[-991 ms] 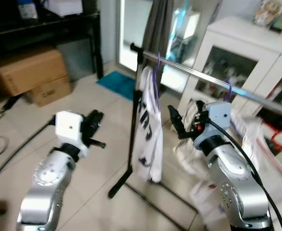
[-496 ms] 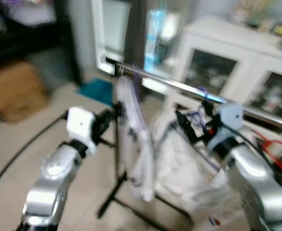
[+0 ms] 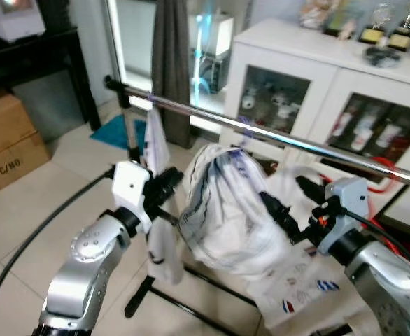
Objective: Hang hanger
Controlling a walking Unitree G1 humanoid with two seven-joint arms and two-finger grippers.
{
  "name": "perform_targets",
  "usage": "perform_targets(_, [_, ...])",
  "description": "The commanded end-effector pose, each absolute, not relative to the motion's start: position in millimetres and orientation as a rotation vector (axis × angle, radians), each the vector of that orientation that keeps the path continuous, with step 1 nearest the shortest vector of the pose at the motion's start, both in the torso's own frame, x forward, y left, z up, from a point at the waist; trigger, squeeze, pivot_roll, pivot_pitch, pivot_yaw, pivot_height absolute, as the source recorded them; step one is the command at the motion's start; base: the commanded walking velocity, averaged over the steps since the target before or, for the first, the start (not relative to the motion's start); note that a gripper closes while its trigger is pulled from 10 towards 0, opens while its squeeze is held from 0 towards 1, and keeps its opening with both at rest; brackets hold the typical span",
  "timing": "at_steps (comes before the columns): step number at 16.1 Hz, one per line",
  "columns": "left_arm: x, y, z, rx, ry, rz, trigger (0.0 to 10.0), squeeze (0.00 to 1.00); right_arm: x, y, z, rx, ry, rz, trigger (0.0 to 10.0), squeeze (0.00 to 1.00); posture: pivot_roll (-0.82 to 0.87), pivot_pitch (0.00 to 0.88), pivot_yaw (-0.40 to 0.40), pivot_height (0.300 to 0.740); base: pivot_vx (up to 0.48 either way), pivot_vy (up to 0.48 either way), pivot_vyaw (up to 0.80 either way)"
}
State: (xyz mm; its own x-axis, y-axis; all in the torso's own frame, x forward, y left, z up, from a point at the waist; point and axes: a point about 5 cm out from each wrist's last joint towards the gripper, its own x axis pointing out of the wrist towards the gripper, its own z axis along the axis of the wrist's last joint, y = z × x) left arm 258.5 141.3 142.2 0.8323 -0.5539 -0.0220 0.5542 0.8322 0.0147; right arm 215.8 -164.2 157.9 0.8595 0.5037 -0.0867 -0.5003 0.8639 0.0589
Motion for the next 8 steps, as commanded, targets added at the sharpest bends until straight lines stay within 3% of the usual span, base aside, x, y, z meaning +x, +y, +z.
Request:
perform_targets(1, [256.5, 144.5, 144.1, 0.043, 0.023, -0.619, 10.0, 0.00, 215.0, -157.7, 165.9, 0.025, 0.093, 0.593, 10.0, 0.00, -0.14, 0.000, -0.044, 0.740, 0.000, 0.000, 0.00])
perform_targets(3, [251.1, 145.3, 145.4, 0.049, 0.023, -0.691, 10.0, 0.00, 215.6, -154.1, 173.8, 0.003, 0.086, 0.634, 10.0, 0.00, -0.15, 0.000, -0.045, 0.740, 0.000, 0.000, 0.00])
perform_targets(4, [247.1, 148.2, 145.0, 0.055, 0.050, -0.743, 10.0, 0.00, 217.5, -148.4, 181.4, 0.029, 0.082, 0.669, 10.0, 0.70, -0.14, 0.000, -0.046, 0.740, 0.000, 0.000, 0.00])
perform_targets(5, [246.6, 149.0, 144.8, 0.058, 0.056, -0.749, 10.0, 0.00, 217.7, -146.9, 182.7, 0.029, 0.080, 0.679, 10.0, 0.70, -0.14, 0.000, -0.046, 0.740, 0.000, 0.000, 0.00])
perform_targets(6, [245.1, 151.8, 144.3, 0.068, 0.068, -0.756, 10.0, 0.00, 219.1, -142.2, 184.6, 0.041, 0.087, 0.698, 10.0, 1.00, -0.14, 0.000, -0.050, 0.740, 0.000, 0.000, 0.00])
perform_targets(8, [242.7, 155.3, 143.3, 0.084, 0.089, -0.772, 10.0, 0.00, 225.4, -127.1, 182.5, 0.029, 0.151, 0.735, 10.0, 1.00, -0.14, 0.000, -0.050, 0.740, 0.000, 0.000, 0.00])
